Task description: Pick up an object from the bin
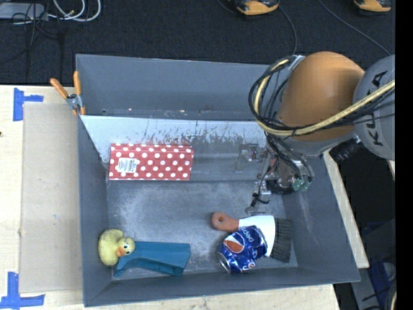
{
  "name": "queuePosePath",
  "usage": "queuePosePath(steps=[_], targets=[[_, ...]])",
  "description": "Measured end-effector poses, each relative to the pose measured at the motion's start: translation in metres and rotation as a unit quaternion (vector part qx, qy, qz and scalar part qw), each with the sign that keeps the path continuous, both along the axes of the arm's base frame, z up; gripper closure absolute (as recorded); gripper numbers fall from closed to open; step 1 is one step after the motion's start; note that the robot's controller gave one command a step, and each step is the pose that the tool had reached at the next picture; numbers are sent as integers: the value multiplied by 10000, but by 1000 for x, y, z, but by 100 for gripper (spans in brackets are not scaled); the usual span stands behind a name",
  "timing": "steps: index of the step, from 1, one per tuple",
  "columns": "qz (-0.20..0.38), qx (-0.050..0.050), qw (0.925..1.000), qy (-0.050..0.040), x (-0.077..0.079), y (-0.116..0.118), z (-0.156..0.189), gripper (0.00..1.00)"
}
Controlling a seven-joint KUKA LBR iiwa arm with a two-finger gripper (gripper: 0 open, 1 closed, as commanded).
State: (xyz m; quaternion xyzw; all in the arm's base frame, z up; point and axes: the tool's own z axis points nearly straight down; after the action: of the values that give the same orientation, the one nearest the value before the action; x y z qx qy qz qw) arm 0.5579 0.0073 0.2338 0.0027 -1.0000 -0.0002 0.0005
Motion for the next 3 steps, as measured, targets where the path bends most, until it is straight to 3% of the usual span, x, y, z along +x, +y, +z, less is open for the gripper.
queuePosePath(steps=[1, 2, 3], targets=[[531, 3, 9986, 5, -22, -12, -55, 0], [742, 6, 9972, 37, -73, -39, -75, 0], [696, 11, 9976, 45, -76, -41, -127, 0]])
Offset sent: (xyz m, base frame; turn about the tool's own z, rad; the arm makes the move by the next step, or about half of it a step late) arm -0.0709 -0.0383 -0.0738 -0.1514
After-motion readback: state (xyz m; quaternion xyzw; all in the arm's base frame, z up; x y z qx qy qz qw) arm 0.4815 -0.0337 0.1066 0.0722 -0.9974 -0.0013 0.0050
